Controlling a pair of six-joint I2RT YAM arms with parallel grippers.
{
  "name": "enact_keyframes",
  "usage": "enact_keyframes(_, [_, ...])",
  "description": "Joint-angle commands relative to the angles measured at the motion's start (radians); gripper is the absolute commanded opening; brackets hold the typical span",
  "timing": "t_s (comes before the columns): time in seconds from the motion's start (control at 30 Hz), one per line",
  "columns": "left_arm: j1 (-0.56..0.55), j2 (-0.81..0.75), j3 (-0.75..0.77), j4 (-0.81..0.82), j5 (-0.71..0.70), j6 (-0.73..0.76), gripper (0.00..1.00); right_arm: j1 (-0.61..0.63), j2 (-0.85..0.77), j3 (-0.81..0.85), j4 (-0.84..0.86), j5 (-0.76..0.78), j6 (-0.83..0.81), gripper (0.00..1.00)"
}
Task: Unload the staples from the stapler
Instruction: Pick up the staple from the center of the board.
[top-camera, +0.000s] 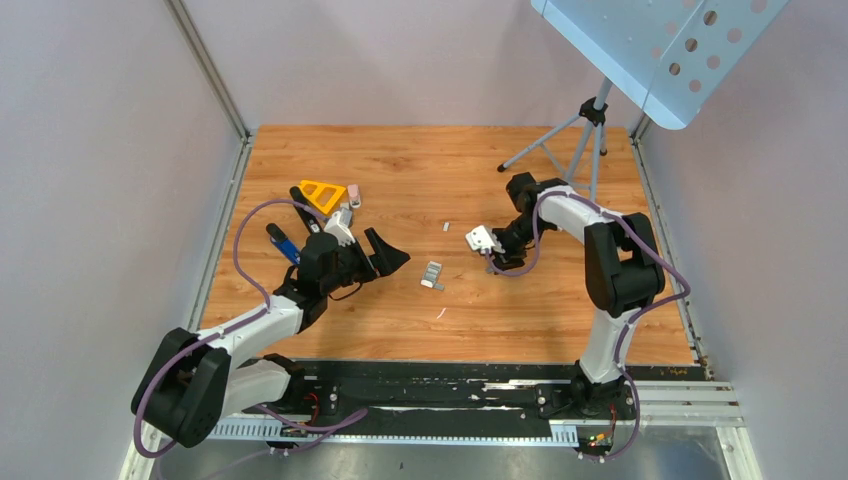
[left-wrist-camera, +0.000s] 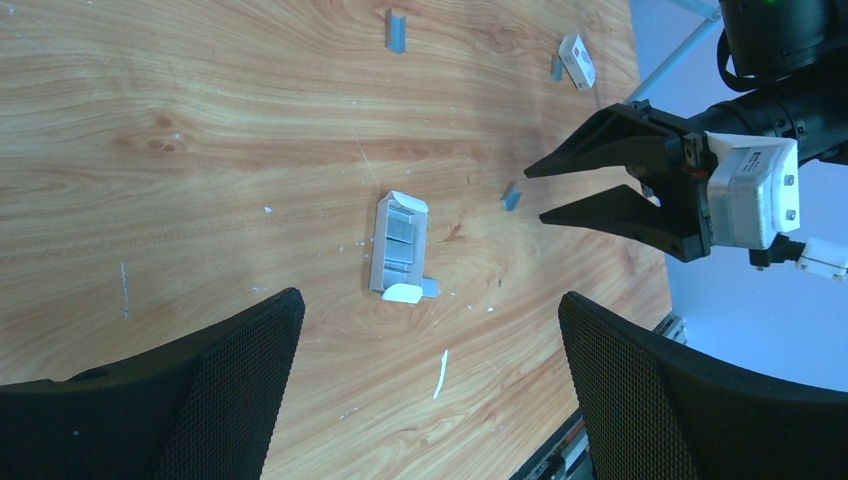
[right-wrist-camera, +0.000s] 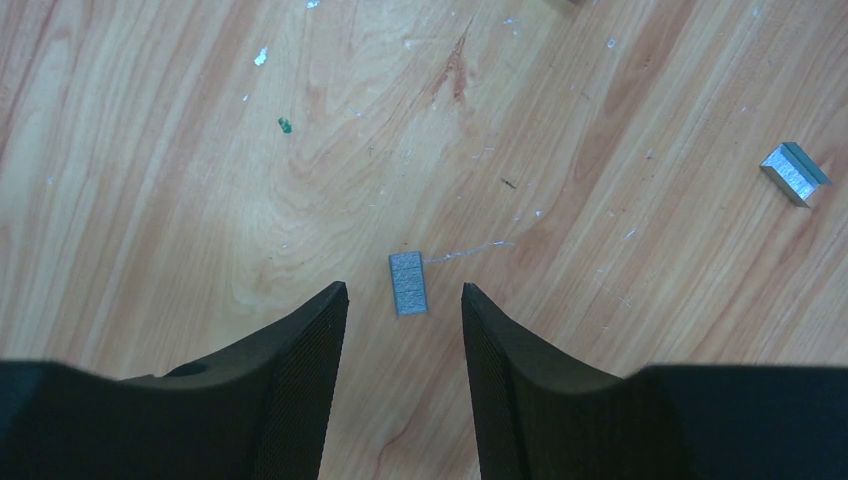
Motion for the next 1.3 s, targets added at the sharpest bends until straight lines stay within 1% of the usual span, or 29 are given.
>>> enact_keyframes(0.0, [-0.011,0.009,0.022,0.028,-0.015,0.008,1.0,0.03,0.037,0.004,0.03,0.065,0.051,0.49])
enact_keyframes(0.4, [-0.011,0.022,0.018,0.036,-0.014,0.006,1.0,0.046,0.068,-0.012,0.059,0.129,0.064,0.44])
enact_keyframes(0.83, [-0.011,0.002,0.01,0.044,-0.012,0.006,1.0,0.052,0.075,-0.043,0.06,0.166,0.098,0.34])
enact_keyframes(1.0, [-0.015,-0.024,0.001,0.074,-0.002,0.009,1.0,0.054,0.075,-0.05,0.063,0.178,0.118,0.27])
enact_keyframes(1.1, [-0.02,-0.039,-0.009,0.113,0.009,0.01,1.0,0.053,0.066,-0.056,0.074,0.176,0.144,0.22])
enact_keyframes(1.27, [-0.063,-0.093,-0.03,0.213,0.009,0.055,1.0,0.052,0.042,-0.059,0.114,0.159,0.274,0.16])
